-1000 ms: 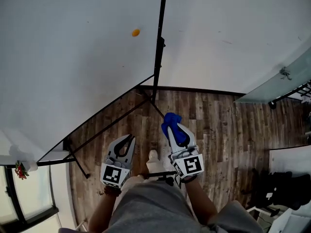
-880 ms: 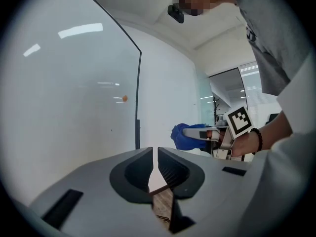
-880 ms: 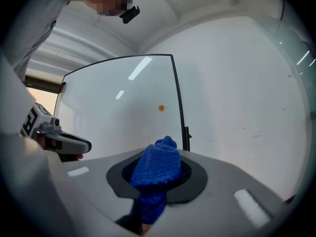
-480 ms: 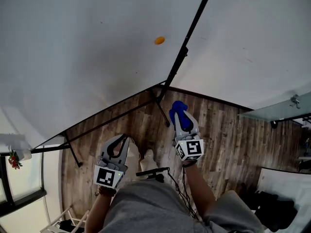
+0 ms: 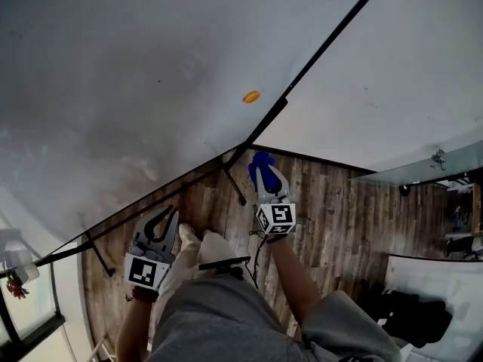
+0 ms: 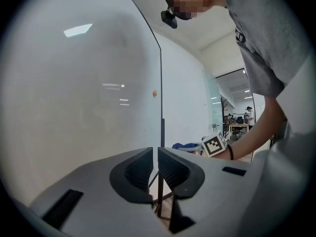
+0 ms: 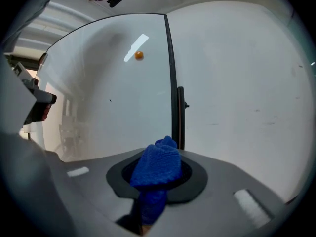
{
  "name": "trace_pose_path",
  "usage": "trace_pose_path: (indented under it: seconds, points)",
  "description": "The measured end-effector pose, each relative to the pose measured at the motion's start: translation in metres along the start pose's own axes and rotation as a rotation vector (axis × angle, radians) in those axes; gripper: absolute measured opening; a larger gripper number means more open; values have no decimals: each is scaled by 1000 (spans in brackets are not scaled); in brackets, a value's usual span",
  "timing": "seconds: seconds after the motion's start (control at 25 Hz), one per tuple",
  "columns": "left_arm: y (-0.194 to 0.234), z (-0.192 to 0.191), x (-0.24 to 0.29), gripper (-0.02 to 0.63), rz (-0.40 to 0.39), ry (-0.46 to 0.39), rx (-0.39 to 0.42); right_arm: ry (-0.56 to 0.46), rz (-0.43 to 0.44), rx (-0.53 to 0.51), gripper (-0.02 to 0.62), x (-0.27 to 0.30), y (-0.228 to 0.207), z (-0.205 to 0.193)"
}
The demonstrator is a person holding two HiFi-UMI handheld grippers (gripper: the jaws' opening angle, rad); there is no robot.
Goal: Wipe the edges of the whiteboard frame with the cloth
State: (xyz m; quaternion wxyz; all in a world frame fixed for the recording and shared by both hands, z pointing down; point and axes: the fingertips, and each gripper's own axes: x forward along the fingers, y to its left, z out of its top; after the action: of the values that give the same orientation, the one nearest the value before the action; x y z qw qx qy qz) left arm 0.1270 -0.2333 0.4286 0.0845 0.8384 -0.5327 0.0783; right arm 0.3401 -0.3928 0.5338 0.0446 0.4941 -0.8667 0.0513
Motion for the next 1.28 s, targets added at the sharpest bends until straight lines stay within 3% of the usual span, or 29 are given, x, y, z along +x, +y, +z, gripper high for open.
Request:
trace_pose_path:
  seconds: [0.48, 0.92, 1.28]
  points:
    - [13, -16, 10, 38, 121, 88, 2, 127, 41, -19, 78, 89, -36, -86]
    - [28, -5, 14, 38, 201, 69, 53, 180, 42, -10, 78, 124, -44, -116]
    - [39, -18, 2, 38, 138, 29, 47, 174, -5, 17, 78, 128, -33, -122]
